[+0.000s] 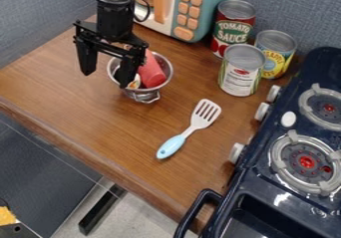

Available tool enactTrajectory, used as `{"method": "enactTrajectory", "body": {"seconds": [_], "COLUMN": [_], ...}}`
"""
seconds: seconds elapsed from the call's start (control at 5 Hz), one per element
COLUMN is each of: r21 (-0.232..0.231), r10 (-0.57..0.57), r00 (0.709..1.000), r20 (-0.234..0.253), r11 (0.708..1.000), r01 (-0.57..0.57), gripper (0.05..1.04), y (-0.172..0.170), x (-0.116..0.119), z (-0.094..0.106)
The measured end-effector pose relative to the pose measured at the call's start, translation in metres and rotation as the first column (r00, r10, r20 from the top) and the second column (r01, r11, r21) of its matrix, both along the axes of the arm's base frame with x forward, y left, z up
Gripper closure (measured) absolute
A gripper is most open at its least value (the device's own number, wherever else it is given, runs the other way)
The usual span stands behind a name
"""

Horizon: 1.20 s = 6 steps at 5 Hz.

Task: Move the spatula to the center

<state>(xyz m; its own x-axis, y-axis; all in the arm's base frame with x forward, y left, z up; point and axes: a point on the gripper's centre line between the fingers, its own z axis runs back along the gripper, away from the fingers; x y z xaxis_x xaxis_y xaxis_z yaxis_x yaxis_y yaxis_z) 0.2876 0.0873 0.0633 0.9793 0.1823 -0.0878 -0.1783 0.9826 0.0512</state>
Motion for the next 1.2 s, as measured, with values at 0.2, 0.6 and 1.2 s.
{"method": "enactTrajectory", "body": {"seconds": [0.2,0.6,1.2], "r21": [-0.008,-0.018,-0.079], "r10": [0.009,-0.158,-0.23], "r00": [0.999,0.983,0.972], "r20": [-0.034,0.097,0.048], "r11": [1.0,0.987,0.969], "r01": [-0.009,0.16,0.233], "gripper": [0.083,0.083,0.083], "y": [-0.002,-0.073,-0.119], "x": [-0.006,-0.083,-0.061], "z": [-0.011,0.015,-0.03]}}
